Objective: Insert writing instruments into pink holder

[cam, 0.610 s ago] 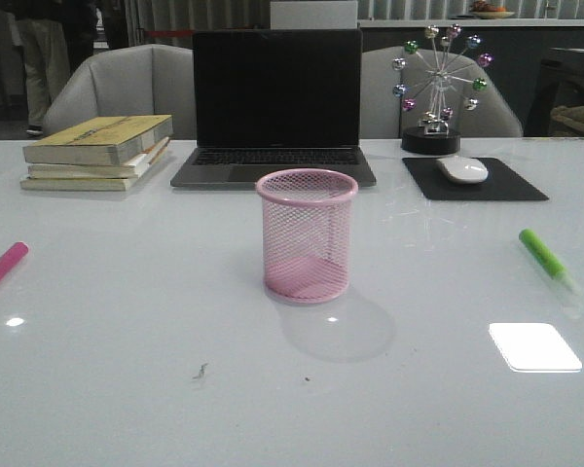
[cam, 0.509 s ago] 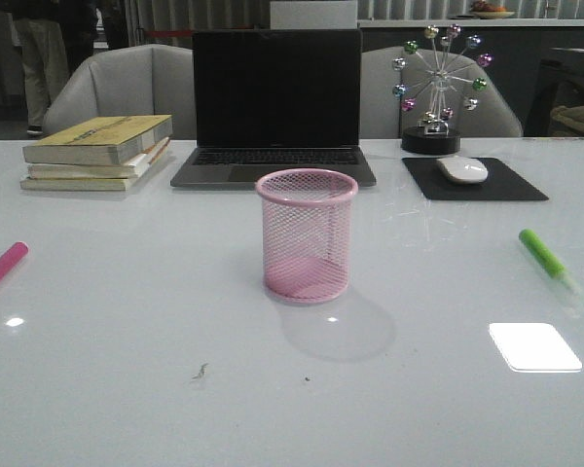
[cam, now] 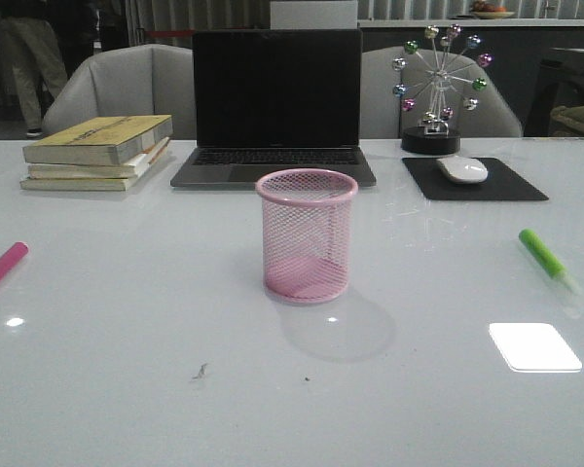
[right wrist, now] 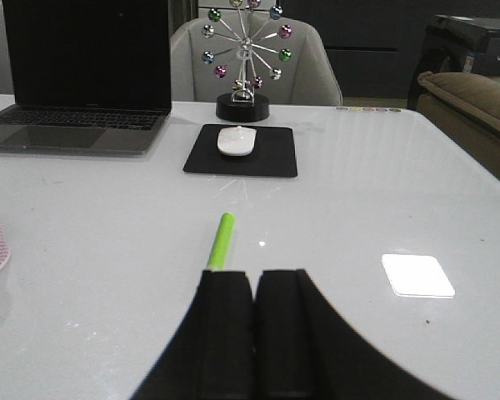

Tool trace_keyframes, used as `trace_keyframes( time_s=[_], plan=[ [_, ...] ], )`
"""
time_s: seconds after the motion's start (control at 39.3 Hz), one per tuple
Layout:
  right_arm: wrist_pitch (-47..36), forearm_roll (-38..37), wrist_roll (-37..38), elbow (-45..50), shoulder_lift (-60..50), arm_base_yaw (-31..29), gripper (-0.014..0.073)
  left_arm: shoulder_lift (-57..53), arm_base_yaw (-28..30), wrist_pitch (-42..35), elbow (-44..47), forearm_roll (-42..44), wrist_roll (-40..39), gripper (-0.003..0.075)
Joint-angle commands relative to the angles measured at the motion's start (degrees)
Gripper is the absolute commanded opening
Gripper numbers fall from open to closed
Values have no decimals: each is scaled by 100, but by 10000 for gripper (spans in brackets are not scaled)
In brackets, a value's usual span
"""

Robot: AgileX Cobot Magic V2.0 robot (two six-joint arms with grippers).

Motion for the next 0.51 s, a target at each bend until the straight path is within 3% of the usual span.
trace_keyframes(
  time_s=[0.0,0.31,0.48],
  plan=[
    [-513,-73,3,2,-98,8,21,-141,-17,-516,18,-27,-24,99],
    [-588,-73,3,2,-98,8,21,-141,-17,-526,18,-75,-24,99],
    [-704,-73,3,2,-98,8,21,-141,-17,-1182,18,-75,-24,99]
  ],
)
